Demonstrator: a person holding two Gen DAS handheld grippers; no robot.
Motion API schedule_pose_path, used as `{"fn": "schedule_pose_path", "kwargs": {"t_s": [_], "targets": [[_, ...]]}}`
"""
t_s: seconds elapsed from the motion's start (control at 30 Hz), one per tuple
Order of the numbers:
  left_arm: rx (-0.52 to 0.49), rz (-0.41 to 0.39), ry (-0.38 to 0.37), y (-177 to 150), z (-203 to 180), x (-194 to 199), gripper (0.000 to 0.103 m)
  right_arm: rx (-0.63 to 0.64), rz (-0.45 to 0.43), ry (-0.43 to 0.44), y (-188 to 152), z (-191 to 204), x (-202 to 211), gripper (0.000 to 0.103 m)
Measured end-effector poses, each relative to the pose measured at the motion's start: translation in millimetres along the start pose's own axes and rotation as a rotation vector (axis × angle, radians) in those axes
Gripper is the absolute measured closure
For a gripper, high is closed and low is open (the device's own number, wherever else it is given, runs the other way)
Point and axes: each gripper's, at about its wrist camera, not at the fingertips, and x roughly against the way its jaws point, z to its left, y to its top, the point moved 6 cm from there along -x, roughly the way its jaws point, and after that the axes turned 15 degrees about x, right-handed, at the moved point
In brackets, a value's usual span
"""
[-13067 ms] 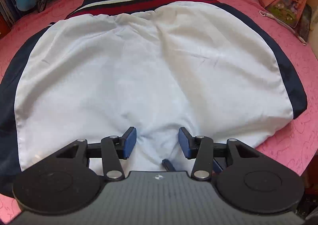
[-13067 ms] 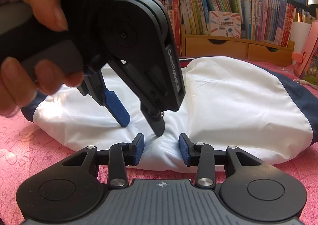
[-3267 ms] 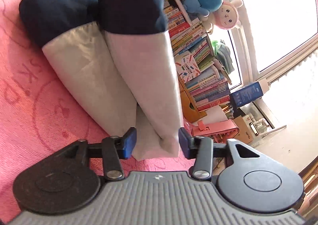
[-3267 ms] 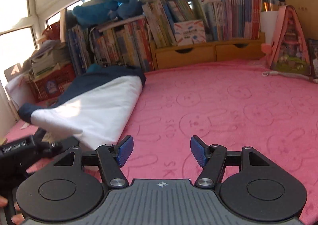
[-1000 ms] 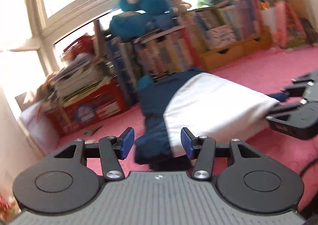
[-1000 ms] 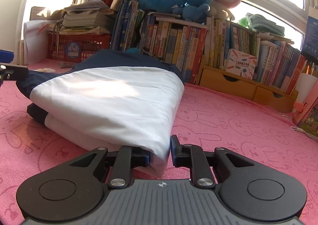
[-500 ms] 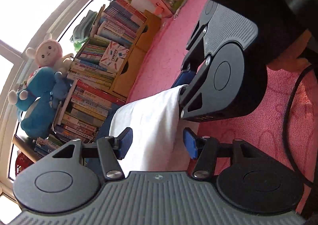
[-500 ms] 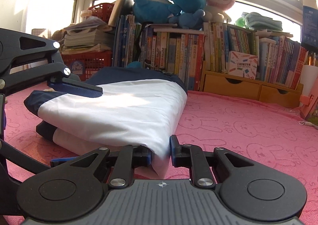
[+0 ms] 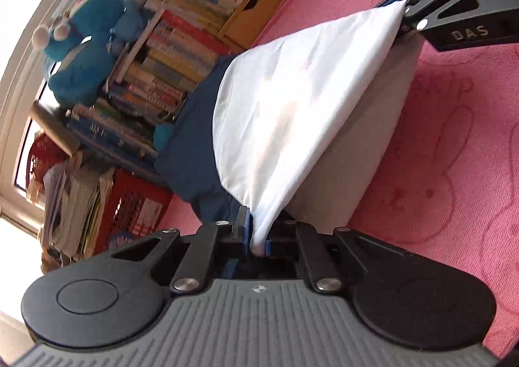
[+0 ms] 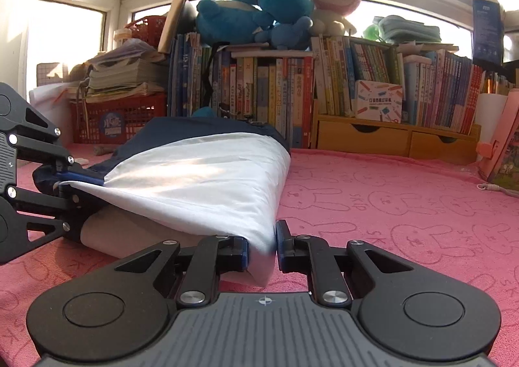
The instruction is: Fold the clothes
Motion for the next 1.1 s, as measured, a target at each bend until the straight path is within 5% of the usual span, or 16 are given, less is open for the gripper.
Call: {"fn": "schedule_pose_path", "kwargs": {"t_s": [0.43, 0.6, 0.67, 0.8, 0.87, 0.93, 1.1], "targets": [[0.178, 0.086, 0.063, -23, 22, -7, 0.083, 0.024, -0.007, 0.01, 1, 8, 2, 0.086], [0.493, 0.186, 0.111, -51, 52, 3, 0.083, -0.012, 0.018, 0.028, -3, 4, -2, 0.085], [0.691, 0.184, 0.057, -58, 60, 19, 0.083, -0.044, 0.045, 0.041, -7, 0, -5, 0.082], [1.038, 0.148, -0.104, -61, 63, 49, 0.079, -0.095, 0.138, 0.058, -12, -4, -14, 0.056], [1.223, 0.132, -0.233, -58, 56, 58, 0.074, -0.166, 0.185, 0.101, -17, -9, -20, 0.059], [1.385, 0.124, -0.37, -53, 46, 57, 0.071, -0.214, 0.179, 0.141, -18, -13, -22, 0.081], [1.671, 0.101, -0.553, -37, 24, 39, 0.057, -0.265, 0.16, 0.19, -4, -17, -19, 0.084]]}}
